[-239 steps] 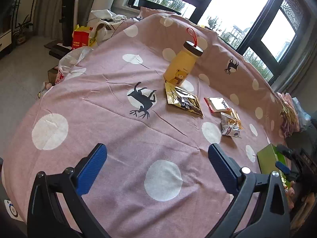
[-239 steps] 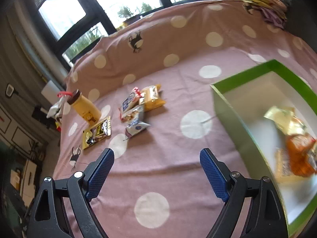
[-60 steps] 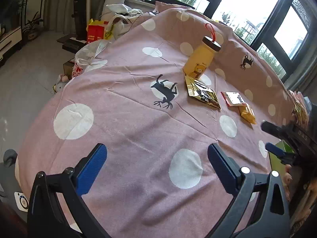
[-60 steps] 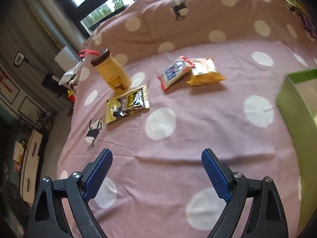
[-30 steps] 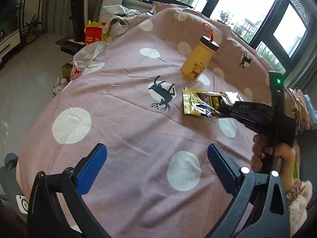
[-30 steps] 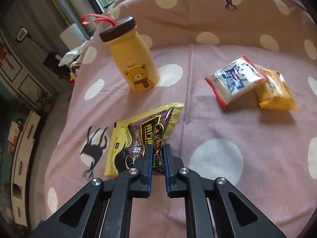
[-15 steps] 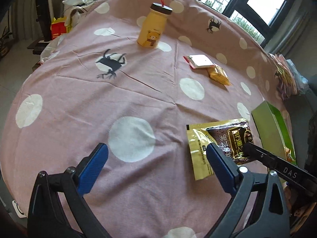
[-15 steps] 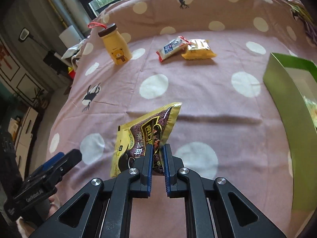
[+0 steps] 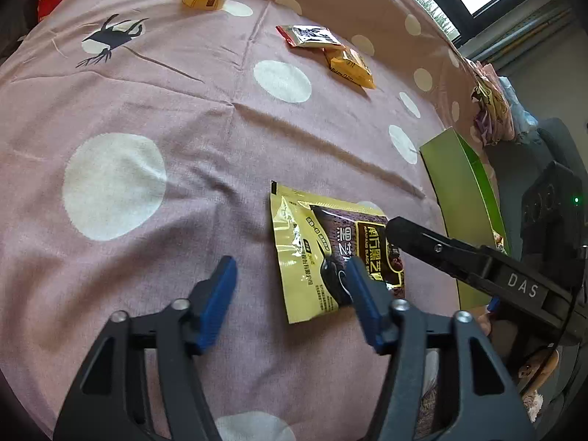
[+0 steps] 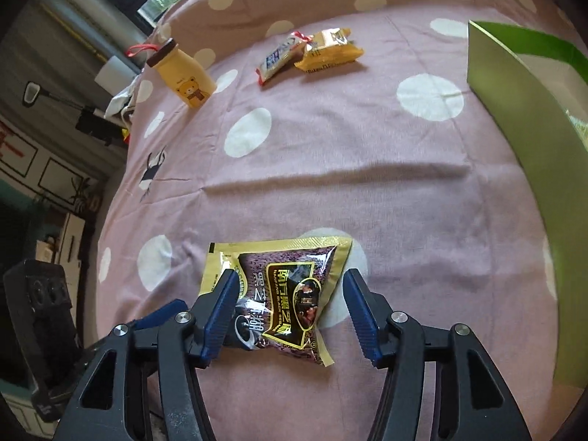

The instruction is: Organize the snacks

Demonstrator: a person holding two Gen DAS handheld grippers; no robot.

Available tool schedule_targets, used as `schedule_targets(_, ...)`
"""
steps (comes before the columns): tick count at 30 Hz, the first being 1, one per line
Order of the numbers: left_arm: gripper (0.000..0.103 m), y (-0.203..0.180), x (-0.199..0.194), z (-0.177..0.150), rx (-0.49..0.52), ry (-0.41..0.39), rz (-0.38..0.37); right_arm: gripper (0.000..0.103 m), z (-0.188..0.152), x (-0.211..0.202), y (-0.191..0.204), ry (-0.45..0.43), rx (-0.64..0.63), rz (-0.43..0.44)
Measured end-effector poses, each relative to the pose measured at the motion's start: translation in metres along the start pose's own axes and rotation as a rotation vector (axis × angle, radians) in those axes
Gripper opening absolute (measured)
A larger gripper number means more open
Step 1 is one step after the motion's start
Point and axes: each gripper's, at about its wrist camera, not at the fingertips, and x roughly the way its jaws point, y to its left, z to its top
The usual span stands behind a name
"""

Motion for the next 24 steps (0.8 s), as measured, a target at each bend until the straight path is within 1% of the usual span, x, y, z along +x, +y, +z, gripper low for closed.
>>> schedule_targets(1, 0.026, -0.001, 0.004, 0.001, 0.017, 0.008, 0.012, 0.059, -0.001, 0.004, 0.000, 0.006, 0.006, 0.005)
schedule_targets(2, 0.021, -0.002, 0.007, 0.001, 0.022, 0.014, 0.018, 0.059, -0.002, 0.008, 0.000, 0.016, 0.006, 0.009)
schedule_targets(4, 0.019, 0.001, 0.008, 0.002, 0.018, 0.003, 0.004, 0.055, -0.004, 0.017, -0.001, 0.030, 0.027, 0.013)
schedule_targets(5, 0.019, -0.001, 0.009, 0.002, 0.027, 0.006, 0.010, 0.046, -0.005, 0.018, 0.000, 0.020, 0.031, 0.005)
schedule_targets(6, 0.018, -0.002, 0.009, 0.001, 0.035, 0.008, 0.009, 0.036, -0.006, 0.018, 0.003, 0.006, 0.021, -0.017)
schedule_targets(7, 0.018, -0.003, 0.010, 0.002, 0.040, 0.007, 0.012, 0.034, -0.007, 0.019, 0.007, 0.007, -0.002, -0.032)
schedule_targets(9, 0.015, -0.006, 0.012, 0.001, 0.055, 0.005, 0.022, 0.032, -0.008, 0.021, 0.010, 0.001, -0.023, -0.041)
schedule_targets(10, 0.014, -0.008, 0.014, 0.001, 0.061, 0.010, 0.016, 0.031, -0.009, 0.022, 0.012, -0.001, -0.032, -0.040)
schedule_targets(11, 0.013, -0.012, 0.016, 0.001, 0.069, 0.013, 0.025, 0.031, -0.010, 0.023, 0.013, 0.006, -0.041, -0.028)
schedule_targets(12, 0.012, -0.016, 0.017, 0.000, 0.084, 0.005, 0.047, 0.031, -0.011, 0.024, 0.014, 0.014, -0.047, -0.021)
schedule_targets(14, 0.012, -0.025, 0.020, 0.000, 0.119, -0.007, 0.086, 0.029, -0.011, 0.022, 0.016, 0.008, -0.056, -0.032)
schedule_targets(16, 0.012, -0.029, 0.022, -0.001, 0.131, -0.016, 0.103, 0.029, -0.011, 0.020, 0.013, 0.010, -0.040, 0.003)
schedule_targets(17, 0.012, -0.032, 0.022, -0.001, 0.136, -0.015, 0.103, 0.029, -0.010, 0.019, 0.011, 0.012, -0.033, 0.015)
schedule_targets(20, 0.011, -0.041, 0.020, 0.002, 0.156, -0.023, 0.077, 0.029, -0.011, 0.013, 0.011, -0.004, -0.033, 0.006)
schedule_targets(21, 0.009, -0.047, 0.017, 0.003, 0.170, -0.019, 0.046, 0.027, -0.011, 0.009, 0.011, -0.010, -0.032, 0.020)
schedule_targets(22, 0.009, -0.054, 0.015, 0.004, 0.179, -0.025, 0.058, 0.026, -0.010, 0.004, 0.010, -0.011, -0.028, 0.068)
schedule_targets(23, 0.009, -0.061, 0.013, 0.005, 0.190, -0.034, 0.062, 0.026, -0.009, -0.003, 0.011, -0.026, -0.032, 0.079)
schedule_targets(24, 0.009, -0.068, 0.011, 0.005, 0.207, -0.043, 0.058, 0.026, -0.009, -0.011, 0.013, -0.046, -0.044, 0.073)
